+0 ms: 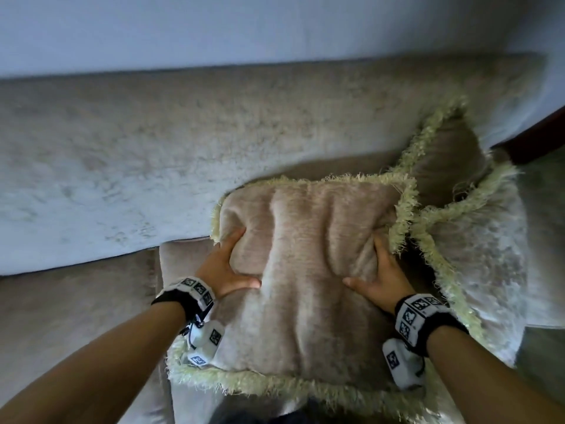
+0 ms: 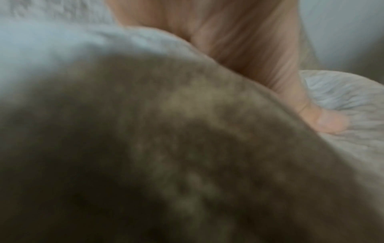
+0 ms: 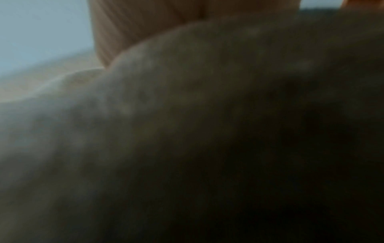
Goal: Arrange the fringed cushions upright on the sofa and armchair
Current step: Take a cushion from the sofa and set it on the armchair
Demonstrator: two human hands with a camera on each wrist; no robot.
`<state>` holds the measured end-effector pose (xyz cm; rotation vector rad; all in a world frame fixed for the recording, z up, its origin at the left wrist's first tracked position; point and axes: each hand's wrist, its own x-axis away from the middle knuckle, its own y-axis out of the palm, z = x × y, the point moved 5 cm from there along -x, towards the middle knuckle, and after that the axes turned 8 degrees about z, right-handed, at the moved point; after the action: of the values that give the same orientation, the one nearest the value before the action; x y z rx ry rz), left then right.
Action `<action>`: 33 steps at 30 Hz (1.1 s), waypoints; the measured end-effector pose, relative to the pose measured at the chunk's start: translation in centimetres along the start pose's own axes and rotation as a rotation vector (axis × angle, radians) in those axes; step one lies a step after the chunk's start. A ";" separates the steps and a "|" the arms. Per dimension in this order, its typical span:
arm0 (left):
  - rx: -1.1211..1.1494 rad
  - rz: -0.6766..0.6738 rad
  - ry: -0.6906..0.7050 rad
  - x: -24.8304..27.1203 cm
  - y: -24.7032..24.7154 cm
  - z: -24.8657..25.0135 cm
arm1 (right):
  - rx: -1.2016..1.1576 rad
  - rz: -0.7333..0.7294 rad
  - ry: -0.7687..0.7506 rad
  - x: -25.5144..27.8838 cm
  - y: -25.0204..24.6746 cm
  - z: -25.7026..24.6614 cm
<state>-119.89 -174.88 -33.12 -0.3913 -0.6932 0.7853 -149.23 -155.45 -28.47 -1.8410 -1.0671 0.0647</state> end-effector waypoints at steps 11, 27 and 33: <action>0.012 0.523 0.108 11.4 -18.5 9.0 | -0.052 0.187 -0.433 3.8 -11.0 -18.2; -0.063 1.274 -0.130 50.7 -33.2 -5.9 | -0.130 -0.160 -1.170 26.5 4.5 -46.8; -0.071 1.428 -0.272 65.4 -35.0 -13.7 | -0.189 -0.294 -1.319 39.1 13.9 -53.5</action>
<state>-59.42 -149.42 4.05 -0.8693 -0.6286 2.1936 -91.46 -168.57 4.37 -1.6896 -2.2605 1.1512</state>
